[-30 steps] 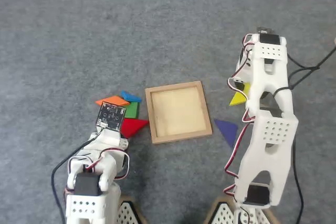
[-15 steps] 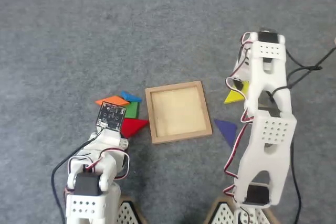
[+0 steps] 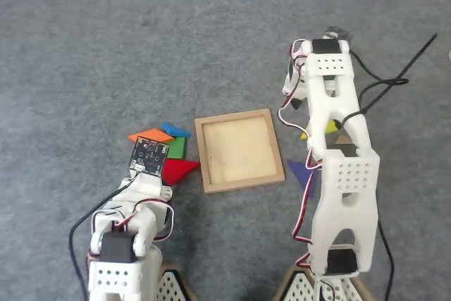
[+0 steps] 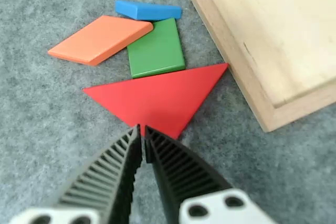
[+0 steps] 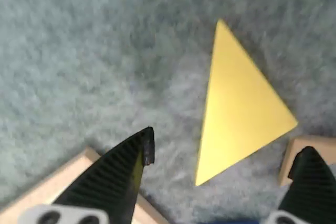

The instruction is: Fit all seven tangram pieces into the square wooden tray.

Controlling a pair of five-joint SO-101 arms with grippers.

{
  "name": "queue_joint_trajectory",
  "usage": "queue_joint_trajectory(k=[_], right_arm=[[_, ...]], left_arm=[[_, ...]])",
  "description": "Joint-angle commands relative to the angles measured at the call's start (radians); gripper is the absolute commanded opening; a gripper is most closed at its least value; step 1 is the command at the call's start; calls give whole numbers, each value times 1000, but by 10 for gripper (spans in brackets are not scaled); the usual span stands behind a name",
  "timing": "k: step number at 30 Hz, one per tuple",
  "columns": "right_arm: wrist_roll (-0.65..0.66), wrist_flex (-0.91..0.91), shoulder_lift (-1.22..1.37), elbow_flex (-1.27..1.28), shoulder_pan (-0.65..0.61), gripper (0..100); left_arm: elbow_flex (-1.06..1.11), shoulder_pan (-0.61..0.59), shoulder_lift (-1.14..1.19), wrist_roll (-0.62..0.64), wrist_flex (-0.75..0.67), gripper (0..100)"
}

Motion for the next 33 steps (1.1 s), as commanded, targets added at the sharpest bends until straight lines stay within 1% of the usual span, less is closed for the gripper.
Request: queue_joint_trajectory(k=[1,11,12,16,17,25,27,31,33], right_arm=[[-9,-21,-12,-57,45,398],[-8,-15,82,-58,30,394],[-8,-15,82,-58,28,381],[-8,-22,82,-58,28,264],[-8,-22,82,-58,31,251],[5,-22,81,-58,36,250],[68,-22,76,-58,36,246],[287,1,74,-103,42,245],[368,31,73,-137,61,245]], left_arm=[[-8,-6,-21,9,5,15],[-8,-6,-21,9,5,15],[-8,-6,-21,9,5,15],[-8,-6,-21,9,5,15],[-8,-6,-21,9,5,15],[-8,-6,-21,9,5,15],[-8,-6,-21,9,5,15],[-8,-6,-21,9,5,15],[-8,-6,-21,9,5,15]])
